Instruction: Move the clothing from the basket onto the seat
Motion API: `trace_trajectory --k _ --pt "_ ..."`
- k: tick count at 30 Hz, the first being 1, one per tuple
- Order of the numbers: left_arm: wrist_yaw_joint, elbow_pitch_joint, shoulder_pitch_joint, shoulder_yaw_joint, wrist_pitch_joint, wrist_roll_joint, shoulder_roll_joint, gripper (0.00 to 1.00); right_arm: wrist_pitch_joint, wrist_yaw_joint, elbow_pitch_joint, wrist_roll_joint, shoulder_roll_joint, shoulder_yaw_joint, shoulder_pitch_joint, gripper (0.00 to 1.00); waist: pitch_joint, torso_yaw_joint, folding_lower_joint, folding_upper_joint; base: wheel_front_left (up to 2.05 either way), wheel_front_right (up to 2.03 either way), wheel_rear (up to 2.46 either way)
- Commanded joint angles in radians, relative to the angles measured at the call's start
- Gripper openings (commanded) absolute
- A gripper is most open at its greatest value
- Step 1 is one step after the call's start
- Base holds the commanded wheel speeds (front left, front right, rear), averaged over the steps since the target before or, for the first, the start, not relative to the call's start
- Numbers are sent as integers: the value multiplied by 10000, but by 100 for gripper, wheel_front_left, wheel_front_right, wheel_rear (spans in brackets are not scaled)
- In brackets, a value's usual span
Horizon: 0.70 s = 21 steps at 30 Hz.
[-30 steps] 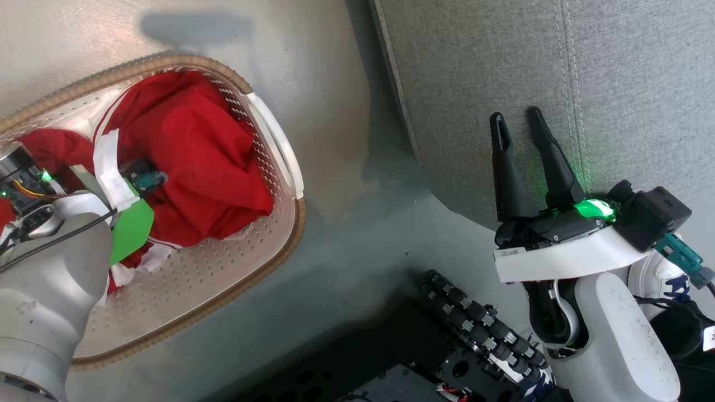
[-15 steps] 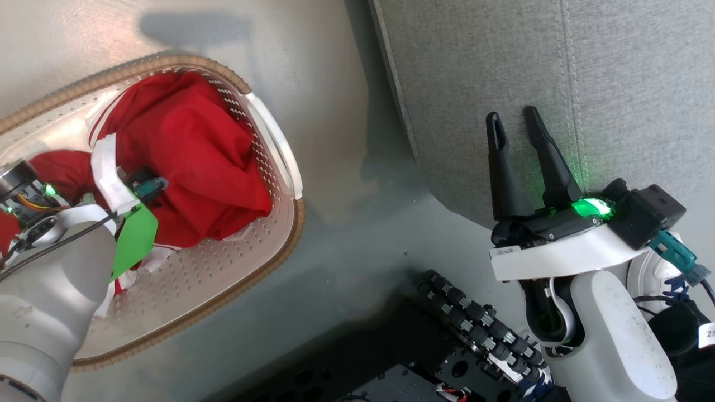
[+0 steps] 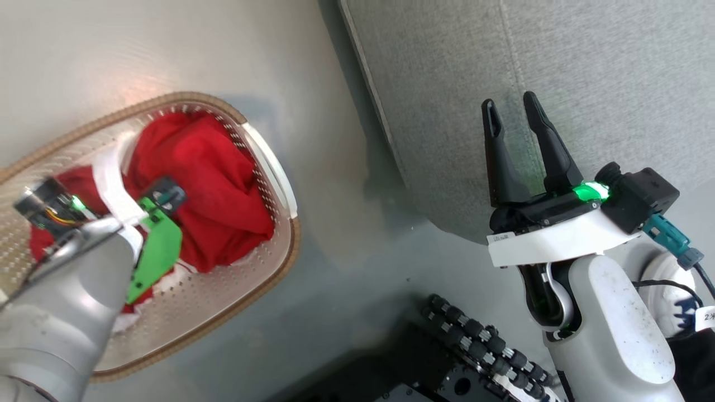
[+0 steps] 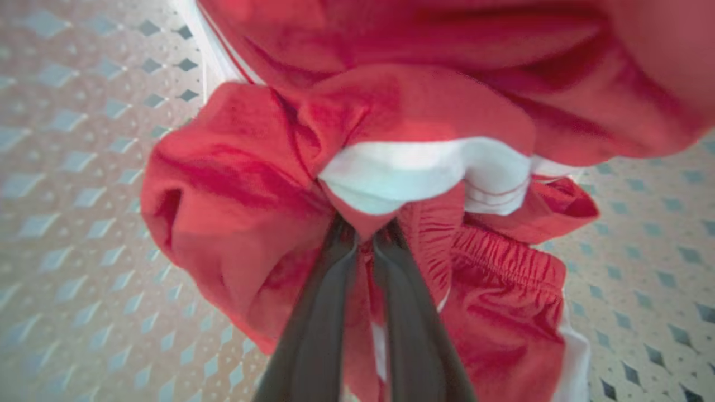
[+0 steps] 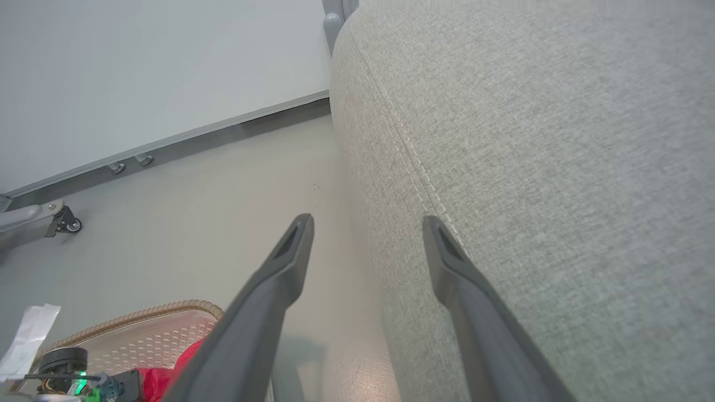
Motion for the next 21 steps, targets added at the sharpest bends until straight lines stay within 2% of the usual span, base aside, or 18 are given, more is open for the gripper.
trace_trajectory --k 1,8,13,21 --pt "-13 28 326 -74 -156 -147 -93 0 -3 -17 86 -229 -20 -55 176 100 -1237 611 0 0 0 0 0" --pt "-13 40 1149 170 -1253 -792 -785 0 -3 -17 535 -931 -26 -330 723 100 -3272 1314 0 0 0 0 0" --pt "302 23 1660 497 -2447 -1227 -1247 0 -3 -17 815 -1298 -26 -484 1232 100 -4701 1883 0 0 0 0 0" --pt "732 36 2211 988 -3983 -1853 -1431 0 -3 -17 1059 -1747 -31 -748 1838 100 -6187 2660 0 0 0 0 0"
